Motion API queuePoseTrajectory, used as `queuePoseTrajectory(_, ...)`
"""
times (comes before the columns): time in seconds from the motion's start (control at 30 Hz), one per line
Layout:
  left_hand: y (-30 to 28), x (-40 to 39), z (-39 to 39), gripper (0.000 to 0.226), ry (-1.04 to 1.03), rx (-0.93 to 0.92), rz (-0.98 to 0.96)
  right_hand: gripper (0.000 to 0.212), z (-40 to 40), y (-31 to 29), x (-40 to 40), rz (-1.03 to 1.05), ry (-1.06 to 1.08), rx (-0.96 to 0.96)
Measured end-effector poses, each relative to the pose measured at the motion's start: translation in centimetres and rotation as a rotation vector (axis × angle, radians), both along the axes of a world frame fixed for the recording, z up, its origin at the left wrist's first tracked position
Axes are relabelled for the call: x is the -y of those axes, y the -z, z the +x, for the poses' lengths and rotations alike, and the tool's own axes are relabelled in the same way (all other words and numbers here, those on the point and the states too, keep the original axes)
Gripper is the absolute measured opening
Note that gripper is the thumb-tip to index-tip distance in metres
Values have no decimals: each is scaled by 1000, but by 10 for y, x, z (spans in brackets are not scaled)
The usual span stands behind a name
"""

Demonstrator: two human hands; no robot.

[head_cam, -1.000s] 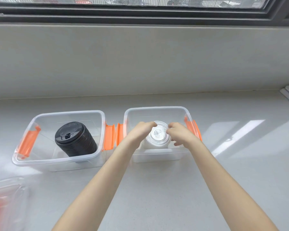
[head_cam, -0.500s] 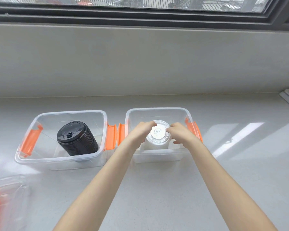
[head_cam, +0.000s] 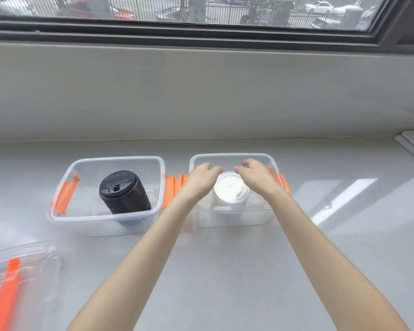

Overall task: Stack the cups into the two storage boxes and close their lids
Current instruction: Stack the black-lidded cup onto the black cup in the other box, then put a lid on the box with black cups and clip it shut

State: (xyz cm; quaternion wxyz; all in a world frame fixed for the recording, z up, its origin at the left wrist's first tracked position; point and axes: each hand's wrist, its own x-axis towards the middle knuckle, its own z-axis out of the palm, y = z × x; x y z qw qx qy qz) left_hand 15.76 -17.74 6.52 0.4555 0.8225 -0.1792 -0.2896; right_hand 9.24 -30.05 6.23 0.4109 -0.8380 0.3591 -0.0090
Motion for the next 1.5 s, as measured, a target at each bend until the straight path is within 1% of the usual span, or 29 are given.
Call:
queuePoseTrajectory(0.07, -12, -23, -4, 33, 57, 123, -48, 44, -1, -15, -19, -31, -45, 94)
queuePoseTrajectory(0.13, -24, -49, -10, 35, 89, 201, -92, 39, -1, -29, -43, -30, -109, 211)
queuePoseTrajectory(0.2, -31, -79, -16, 32, 92, 278, -141, 33, -2, -40, -70, -28, -197, 290)
queuePoseTrajectory(0.27, -32, -110, -21, 25, 62, 320, -187, 29, -1, -45, -99, -5, -281, 307)
queuePoseTrajectory(0.33, -28, -143, -24, 24, 12, 334, -226, 26, 0, -44, -129, 18, -336, 320)
queuePoseTrajectory(0.43, -13, -203, -19, 27, -133, 343, -189, 21, 8, -31, -180, 27, -386, 344)
queuePoseTrajectory(0.5, 1, -248, -13, 29, -228, 387, -93, 19, 13, -16, -213, 64, -409, 320)
queuePoseTrajectory(0.53, 10, -269, -9, 31, -251, 417, -13, 18, 15, -8, -228, 88, -422, 291)
queuePoseTrajectory(0.6, 30, -316, -1, 40, -217, 439, 246, 17, 22, 11, -261, 128, -453, 212)
queuePoseTrajectory(0.67, 47, -353, 4, 49, -152, 416, 498, 17, 26, 29, -286, 158, -469, 135)
queuePoseTrajectory(0.7, 53, -371, 6, 52, -142, 404, 571, 17, 29, 38, -300, 187, -468, 100)
queuePoseTrajectory(0.77, 62, -398, 9, 54, -182, 377, 625, 20, 33, 55, -323, 230, -455, 33)
queuePoseTrajectory(0.87, 74, -425, 9, 52, -283, 311, 623, 25, 38, 76, -348, 259, -421, -61)
queuePoseTrajectory(0.97, 87, -445, 11, 50, -303, 255, 593, 29, 41, 91, -366, 285, -380, -112)
queuePoseTrajectory(1.07, 95, -457, 13, 51, -351, 253, 574, 25, 41, 102, -376, 261, -349, -133)
queuePoseTrajectory(1.2, 102, -463, 16, 53, -437, 273, 550, 16, 43, 111, -379, 218, -327, -115)
queuePoseTrajectory(1.33, 104, -470, 21, 48, -467, 276, 536, 20, 45, 108, -379, 121, -354, -110)
queuePoseTrajectory(1.43, 94, -471, 23, 37, -503, 302, 487, 15, 47, 90, -379, 173, -352, -44)
queuePoseTrajectory(1.5, 81, -472, 24, 36, -574, 315, 422, 14, 47, 71, -377, 230, -362, 33)
